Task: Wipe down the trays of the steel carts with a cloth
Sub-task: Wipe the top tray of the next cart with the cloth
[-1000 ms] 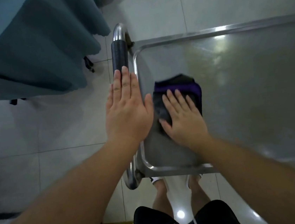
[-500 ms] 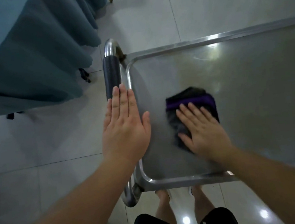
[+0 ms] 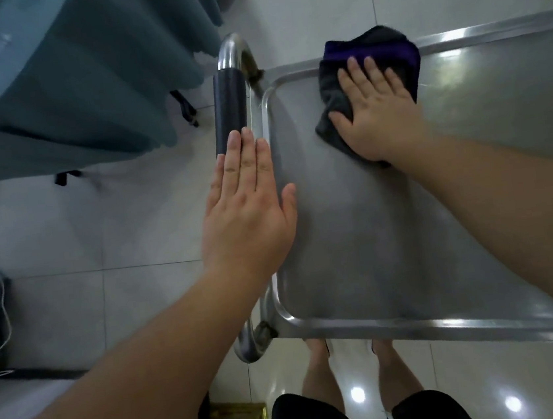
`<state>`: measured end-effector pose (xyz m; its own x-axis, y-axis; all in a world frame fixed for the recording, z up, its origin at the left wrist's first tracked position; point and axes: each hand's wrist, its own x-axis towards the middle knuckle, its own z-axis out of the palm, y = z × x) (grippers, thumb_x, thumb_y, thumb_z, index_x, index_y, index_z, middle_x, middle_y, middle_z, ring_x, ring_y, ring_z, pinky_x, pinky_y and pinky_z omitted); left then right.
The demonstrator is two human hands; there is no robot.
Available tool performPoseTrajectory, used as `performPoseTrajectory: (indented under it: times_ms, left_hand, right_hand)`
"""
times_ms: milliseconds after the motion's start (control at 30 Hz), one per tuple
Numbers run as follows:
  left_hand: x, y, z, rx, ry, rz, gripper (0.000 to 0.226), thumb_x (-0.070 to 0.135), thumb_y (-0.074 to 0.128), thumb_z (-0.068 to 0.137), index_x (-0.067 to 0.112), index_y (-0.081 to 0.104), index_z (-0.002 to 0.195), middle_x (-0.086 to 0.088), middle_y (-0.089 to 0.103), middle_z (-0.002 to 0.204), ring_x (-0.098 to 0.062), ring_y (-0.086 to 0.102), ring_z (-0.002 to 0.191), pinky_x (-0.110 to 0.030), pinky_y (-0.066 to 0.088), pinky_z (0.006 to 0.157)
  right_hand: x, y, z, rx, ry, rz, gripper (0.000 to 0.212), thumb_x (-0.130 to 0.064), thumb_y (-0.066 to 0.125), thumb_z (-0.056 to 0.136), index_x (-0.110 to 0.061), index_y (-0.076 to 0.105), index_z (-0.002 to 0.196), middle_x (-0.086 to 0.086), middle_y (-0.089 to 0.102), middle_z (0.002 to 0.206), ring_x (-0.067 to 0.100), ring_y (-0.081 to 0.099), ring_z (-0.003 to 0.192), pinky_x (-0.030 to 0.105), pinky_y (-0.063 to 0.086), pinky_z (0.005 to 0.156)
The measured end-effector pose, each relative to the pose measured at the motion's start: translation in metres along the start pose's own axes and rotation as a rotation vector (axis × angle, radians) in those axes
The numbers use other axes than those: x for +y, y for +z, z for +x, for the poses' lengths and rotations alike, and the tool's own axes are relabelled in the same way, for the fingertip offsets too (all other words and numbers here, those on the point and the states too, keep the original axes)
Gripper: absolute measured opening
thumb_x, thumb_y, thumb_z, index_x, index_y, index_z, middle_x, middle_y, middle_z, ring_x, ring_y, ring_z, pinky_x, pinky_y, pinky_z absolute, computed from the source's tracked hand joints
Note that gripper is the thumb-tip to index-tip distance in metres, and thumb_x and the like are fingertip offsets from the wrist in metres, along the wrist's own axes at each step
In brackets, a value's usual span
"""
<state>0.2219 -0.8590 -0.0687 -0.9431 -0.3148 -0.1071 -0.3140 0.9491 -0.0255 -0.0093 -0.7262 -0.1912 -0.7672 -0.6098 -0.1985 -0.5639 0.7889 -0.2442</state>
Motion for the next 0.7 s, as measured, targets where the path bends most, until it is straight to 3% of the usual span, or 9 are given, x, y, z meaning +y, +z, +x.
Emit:
performPoseTrajectory:
  times_ms: [200,433,533,700]
  left_hand:
    - [0.0,-0.003,0.0,-0.029,-0.001,-0.028,0.072,0.05,0.014,0.111,0.008,0.003,0.168,-0.01,-0.007,0.177,-0.019,-0.015,0.162,-0.038,-0.009,0.131]
    - [0.0,-0.001,0.0,-0.012,-0.011,-0.054,0.073,0.052,0.014,0.111,0.009,0.006,0.168,-0.009,-0.005,0.177,-0.017,-0.013,0.162,-0.036,-0.01,0.13]
    - [-0.001,0.001,-0.001,0.006,-0.01,-0.05,0.072,0.05,0.017,0.11,0.008,0.009,0.168,-0.009,-0.001,0.177,-0.017,-0.012,0.163,-0.037,-0.009,0.131]
    - [-0.001,0.002,-0.001,0.025,-0.011,-0.033,0.07,0.046,0.021,0.109,0.009,0.011,0.168,-0.01,0.002,0.177,-0.017,-0.01,0.163,-0.033,-0.012,0.13]
  right_hand:
    - [-0.006,0.022,-0.136,0.055,-0.055,-0.021,0.075,-0.061,0.032,0.103,-0.018,0.024,0.165,0.002,0.018,0.173,0.023,0.011,0.16,0.047,0.01,0.129]
    - [0.037,0.051,-0.325,-0.095,-0.049,-0.081,0.076,-0.063,0.028,0.105,-0.022,0.013,0.167,0.0,0.01,0.175,0.023,0.01,0.161,0.052,0.018,0.127]
    - [0.059,0.039,-0.312,-0.126,-0.119,-0.109,0.075,-0.063,0.027,0.105,-0.024,0.013,0.167,-0.003,0.01,0.175,0.02,0.008,0.161,0.049,0.018,0.127]
    - [0.084,0.01,-0.198,-0.019,-0.086,-0.114,0.076,-0.061,0.033,0.102,-0.02,0.025,0.165,-0.002,0.018,0.173,0.019,0.013,0.16,0.044,0.014,0.129]
